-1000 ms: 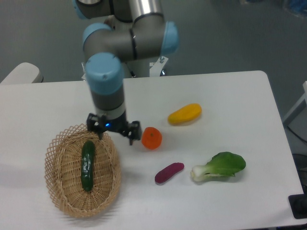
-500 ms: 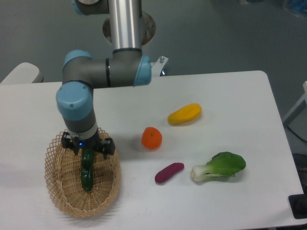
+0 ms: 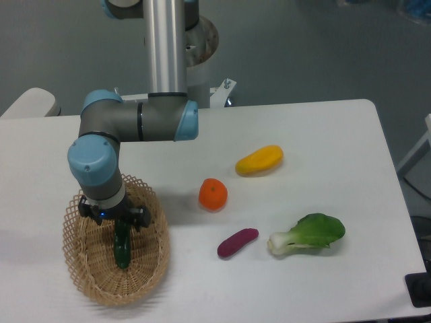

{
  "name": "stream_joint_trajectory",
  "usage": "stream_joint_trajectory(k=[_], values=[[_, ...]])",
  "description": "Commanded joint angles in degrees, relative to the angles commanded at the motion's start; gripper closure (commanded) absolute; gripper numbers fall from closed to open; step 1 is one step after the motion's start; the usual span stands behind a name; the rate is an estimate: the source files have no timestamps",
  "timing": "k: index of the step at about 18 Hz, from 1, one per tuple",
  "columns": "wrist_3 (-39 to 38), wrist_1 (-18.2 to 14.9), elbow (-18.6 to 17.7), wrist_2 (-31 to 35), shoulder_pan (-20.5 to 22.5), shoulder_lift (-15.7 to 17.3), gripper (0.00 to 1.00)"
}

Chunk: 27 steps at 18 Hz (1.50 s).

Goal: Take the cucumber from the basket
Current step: 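Lower the gripper onto the cucumber and close it around it, then lift the cucumber out of the basket and carry it toward the bok choy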

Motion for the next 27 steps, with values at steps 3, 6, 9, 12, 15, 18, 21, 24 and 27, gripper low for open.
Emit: stream_joint_trajectory(k=[3,6,9,12,15,18,21,24,27], values=[[0.1,0.4,0.1,1.1,0.0,-0.3,0.22],[0.4,0.5,0.0,1.1,0.0,-0.2,0.55],[0.6,0.5,0.1,1.1,0.0,-0.1,0.69],[0.8,0.5,0.3,1.1,0.0,0.3,0.7],[0.9,0.4,1.3,1.1,0.1,0.8,0.7],[1.1,-0.2,4.1,1.1,0.2,2.5,0.71],[1.2,-1.1,8.9,1.1,1.0,3.1,0.71],[5.5,-4.4,12.3,1.2,4.1,3.5,0.71],[13.8,-7.2,12.7,1.2,8.2,5.3,0.71]])
